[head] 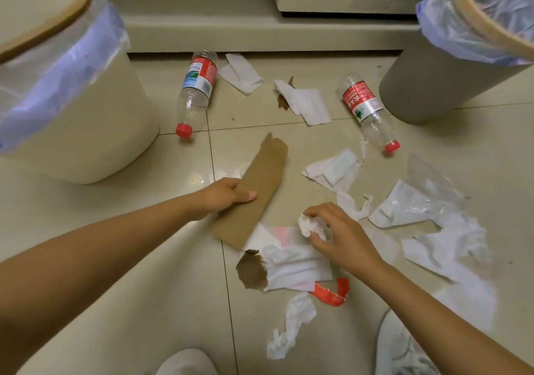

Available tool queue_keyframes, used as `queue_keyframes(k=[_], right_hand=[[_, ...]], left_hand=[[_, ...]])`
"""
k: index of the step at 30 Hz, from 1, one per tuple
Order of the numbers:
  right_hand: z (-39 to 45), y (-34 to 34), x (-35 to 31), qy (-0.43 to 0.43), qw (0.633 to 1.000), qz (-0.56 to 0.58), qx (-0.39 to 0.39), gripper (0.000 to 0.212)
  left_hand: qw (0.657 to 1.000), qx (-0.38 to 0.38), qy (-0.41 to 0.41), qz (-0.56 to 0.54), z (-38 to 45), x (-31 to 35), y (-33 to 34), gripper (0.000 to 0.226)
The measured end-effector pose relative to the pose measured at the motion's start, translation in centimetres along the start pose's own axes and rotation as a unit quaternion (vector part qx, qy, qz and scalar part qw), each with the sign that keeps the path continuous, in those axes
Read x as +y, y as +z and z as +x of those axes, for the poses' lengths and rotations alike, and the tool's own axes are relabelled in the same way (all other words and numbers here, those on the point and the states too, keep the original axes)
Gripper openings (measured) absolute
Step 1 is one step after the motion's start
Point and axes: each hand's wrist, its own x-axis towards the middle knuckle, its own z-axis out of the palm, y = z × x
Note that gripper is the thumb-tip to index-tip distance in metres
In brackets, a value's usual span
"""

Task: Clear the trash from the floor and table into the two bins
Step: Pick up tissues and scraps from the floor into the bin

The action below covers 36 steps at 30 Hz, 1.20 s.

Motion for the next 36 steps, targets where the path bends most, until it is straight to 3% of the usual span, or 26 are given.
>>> queue_keyframes(k=[3, 7, 10, 12, 17, 21, 23, 26, 29, 32, 36], right_hand=[[0.1, 1.3, 0.0, -0.001, 0.998, 0.009, -0.057, 0.029], [0.0, 2.9, -0.3, -0.029, 0.988, -0.086, -0.128, 0.024], [-0.4, 3.4, -0.1, -0.051, 0.969, -0.156, -0.187, 0.058], [-0.7, 3.8, 0.1, -0.063, 0.956, -0.196, -0.208, 0.067], [-0.7, 4.8, 0.5, -0.066, 0.959, -0.232, -0.149, 0.045], [-0.5, 5.6, 0.3, -0.033, 0.972, -0.204, -0.11, 0.041], [-0.3, 6.1, 0.2, -0.007, 0.983, -0.167, -0.083, 0.035], [0.2, 6.2, -0.4, 0.07, 0.997, -0.019, -0.019, 0.024], [1.0, 5.9, -1.6, 0.135, 0.981, 0.133, 0.034, 0.003], [1.7, 5.4, -2.7, 0.183, 0.958, 0.215, 0.045, 0.004], [2.2, 5.0, -2.7, 0.219, 0.935, 0.272, 0.067, 0.014]], left_hand=[[1.0, -0.001, -0.022, -0.017, -0.5, -1.2, -2.1, 0.032], [1.0, -0.009, -0.016, 0.015, -1.1, -2.3, -2.4, 0.033], [0.998, -0.049, -0.017, 0.037, -1.5, -2.2, -1.4, 0.028], [0.996, -0.059, -0.021, 0.067, -1.5, -2.3, -0.2, 0.031], [0.989, -0.047, 0.022, 0.139, -1.7, -3.6, 3.3, 0.086], [0.983, -0.031, 0.038, 0.177, -2.3, -4.4, 5.2, 0.097], [0.979, -0.005, 0.028, 0.201, -2.5, -4.9, 6.0, 0.099], [0.973, 0.034, 0.017, 0.226, -2.9, -5.2, 6.7, 0.097], [0.965, 0.074, 0.021, 0.251, -2.9, -5.0, 7.2, 0.087], [0.972, 0.098, 0.004, 0.215, -2.4, -4.6, 7.3, 0.066], [0.984, 0.073, -0.044, 0.158, -1.7, -3.8, 6.4, 0.045]])
